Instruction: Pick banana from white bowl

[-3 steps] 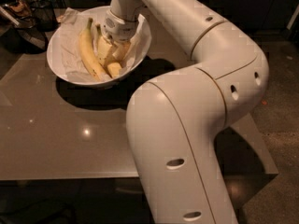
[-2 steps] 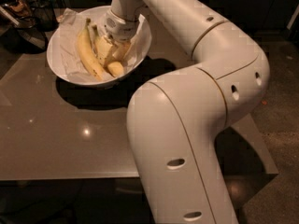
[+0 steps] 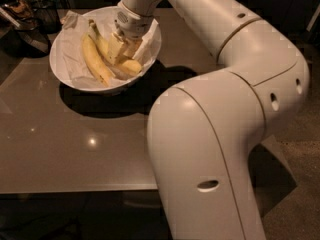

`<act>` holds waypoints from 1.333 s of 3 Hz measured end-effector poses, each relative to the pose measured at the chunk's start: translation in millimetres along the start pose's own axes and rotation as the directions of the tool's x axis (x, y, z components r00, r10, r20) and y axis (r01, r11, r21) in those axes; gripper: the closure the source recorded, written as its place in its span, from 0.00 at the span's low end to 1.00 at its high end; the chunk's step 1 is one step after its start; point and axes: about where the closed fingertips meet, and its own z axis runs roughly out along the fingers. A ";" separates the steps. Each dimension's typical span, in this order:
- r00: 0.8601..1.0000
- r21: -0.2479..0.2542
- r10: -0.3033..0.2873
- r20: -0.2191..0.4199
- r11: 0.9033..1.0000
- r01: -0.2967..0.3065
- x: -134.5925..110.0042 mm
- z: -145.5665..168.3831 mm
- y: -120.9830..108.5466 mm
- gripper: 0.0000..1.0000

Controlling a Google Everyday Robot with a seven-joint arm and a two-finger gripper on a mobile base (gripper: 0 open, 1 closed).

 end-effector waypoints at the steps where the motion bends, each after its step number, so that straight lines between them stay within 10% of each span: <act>1: 0.995 0.011 -0.078 0.055 0.997 0.078 3.0 -45.0 22.8 1.00; 4: 0.983 0.003 -0.158 0.096 0.987 0.158 36.5 -90.7 73.1 1.00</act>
Offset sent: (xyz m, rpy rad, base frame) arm -0.0346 -0.0174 0.0746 0.0348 -0.0987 0.0842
